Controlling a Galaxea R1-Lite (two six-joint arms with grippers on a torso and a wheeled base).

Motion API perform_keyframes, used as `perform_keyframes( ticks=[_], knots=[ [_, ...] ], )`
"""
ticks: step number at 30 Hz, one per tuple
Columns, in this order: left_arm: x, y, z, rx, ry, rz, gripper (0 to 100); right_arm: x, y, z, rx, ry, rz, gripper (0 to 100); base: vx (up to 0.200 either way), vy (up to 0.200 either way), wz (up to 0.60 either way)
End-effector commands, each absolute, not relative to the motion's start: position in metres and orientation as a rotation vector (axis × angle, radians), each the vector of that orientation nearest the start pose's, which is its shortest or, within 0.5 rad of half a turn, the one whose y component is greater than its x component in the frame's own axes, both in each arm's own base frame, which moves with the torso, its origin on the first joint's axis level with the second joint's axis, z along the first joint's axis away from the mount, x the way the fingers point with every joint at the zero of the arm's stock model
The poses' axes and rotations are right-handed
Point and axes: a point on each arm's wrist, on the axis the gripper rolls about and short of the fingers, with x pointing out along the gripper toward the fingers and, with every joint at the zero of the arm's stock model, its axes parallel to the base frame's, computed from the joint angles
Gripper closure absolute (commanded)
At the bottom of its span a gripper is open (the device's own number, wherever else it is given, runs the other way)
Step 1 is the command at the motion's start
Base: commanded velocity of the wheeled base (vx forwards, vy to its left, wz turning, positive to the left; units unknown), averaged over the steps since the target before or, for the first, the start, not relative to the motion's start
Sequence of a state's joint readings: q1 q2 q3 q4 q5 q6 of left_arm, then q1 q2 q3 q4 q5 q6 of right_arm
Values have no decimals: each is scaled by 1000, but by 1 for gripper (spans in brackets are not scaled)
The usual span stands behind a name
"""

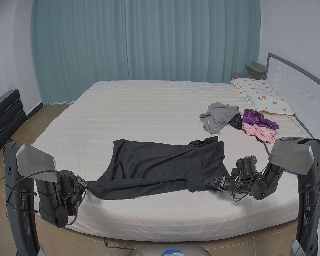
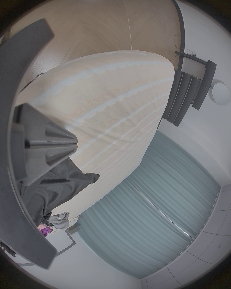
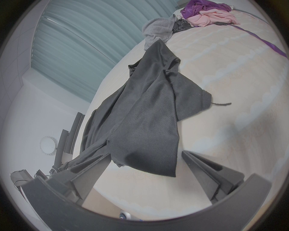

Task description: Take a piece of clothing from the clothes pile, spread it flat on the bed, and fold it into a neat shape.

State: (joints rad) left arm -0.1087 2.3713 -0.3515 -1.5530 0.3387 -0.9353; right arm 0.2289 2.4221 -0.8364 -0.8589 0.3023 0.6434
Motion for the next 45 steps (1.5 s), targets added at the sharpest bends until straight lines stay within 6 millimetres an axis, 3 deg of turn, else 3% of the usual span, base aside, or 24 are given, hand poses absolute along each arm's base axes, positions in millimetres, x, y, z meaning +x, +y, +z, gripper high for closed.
perform_keyframes(
  ticks=[1, 7, 10, 19, 20, 26, 30, 36, 45],
  knots=[
    [297, -25, -25, -814, 304, 414, 100, 366, 94, -46, 620, 872, 259, 100, 0, 0, 0],
    [296, -25, -23, -815, 302, 413, 100, 365, 91, -43, 623, 868, 252, 100, 0, 0, 0],
    [293, -27, -24, -809, 316, 409, 100, 356, 81, -28, 633, 858, 238, 100, 0, 0, 0],
    [280, -29, -26, -789, 369, 404, 100, 308, 49, -5, 680, 885, 194, 100, 0, 0, 0],
    [277, -28, -24, -794, 388, 381, 100, 294, 42, -1, 696, 897, 201, 100, 0, 0, 0],
    [261, -35, -23, -728, 462, 335, 100, 260, 33, 7, 722, 928, 207, 100, 0, 0, 0],
    [245, -46, -27, -643, 541, 293, 100, 242, 26, 6, 695, 956, 191, 100, 0, 0, 0],
    [236, -50, -30, -595, 588, 278, 100, 220, 15, -4, 618, 1014, 177, 100, 0, 0, 0],
    [227, -48, -44, -509, 673, 290, 100, 206, 12, -20, 565, 1105, 175, 100, 0, 0, 0]
  ],
)
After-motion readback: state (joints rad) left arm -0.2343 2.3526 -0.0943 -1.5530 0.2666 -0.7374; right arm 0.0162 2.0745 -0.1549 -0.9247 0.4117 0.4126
